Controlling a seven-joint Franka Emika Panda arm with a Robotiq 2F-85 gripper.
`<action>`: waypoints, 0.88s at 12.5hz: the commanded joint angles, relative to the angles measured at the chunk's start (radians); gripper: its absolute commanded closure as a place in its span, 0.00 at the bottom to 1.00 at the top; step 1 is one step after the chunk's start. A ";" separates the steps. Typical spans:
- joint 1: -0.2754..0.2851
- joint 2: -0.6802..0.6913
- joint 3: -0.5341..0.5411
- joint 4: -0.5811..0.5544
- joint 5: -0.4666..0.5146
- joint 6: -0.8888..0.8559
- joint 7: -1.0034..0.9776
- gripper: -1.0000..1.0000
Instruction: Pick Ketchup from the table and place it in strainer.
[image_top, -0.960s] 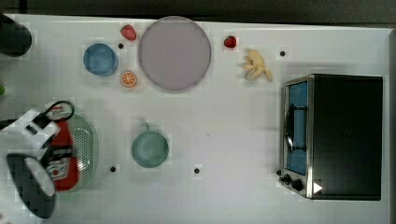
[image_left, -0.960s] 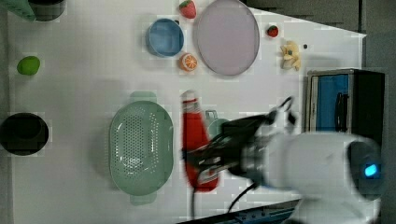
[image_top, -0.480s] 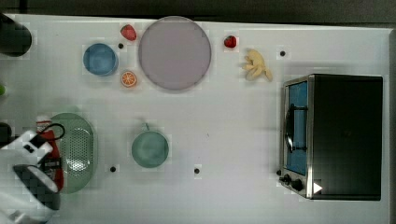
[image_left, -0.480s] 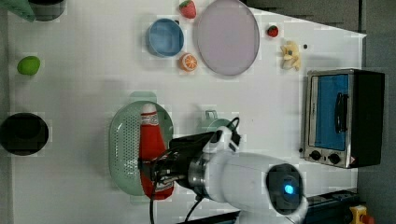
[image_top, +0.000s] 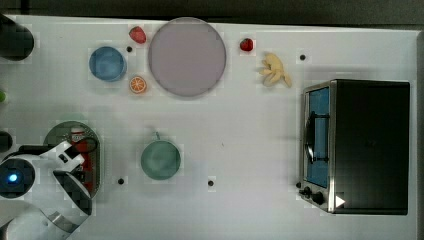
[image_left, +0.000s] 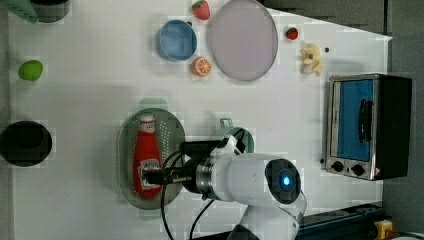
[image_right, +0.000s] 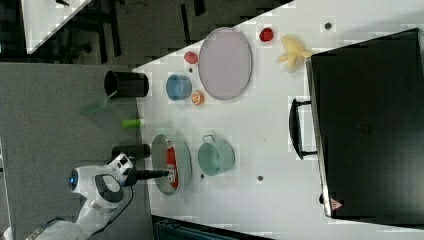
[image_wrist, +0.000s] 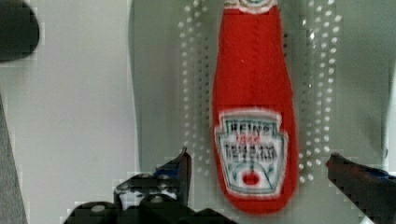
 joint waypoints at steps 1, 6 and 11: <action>-0.063 -0.108 0.014 0.040 -0.001 0.022 0.063 0.00; -0.223 -0.323 -0.057 0.089 0.024 -0.047 0.064 0.00; -0.308 -0.457 -0.279 0.233 0.027 -0.456 0.021 0.00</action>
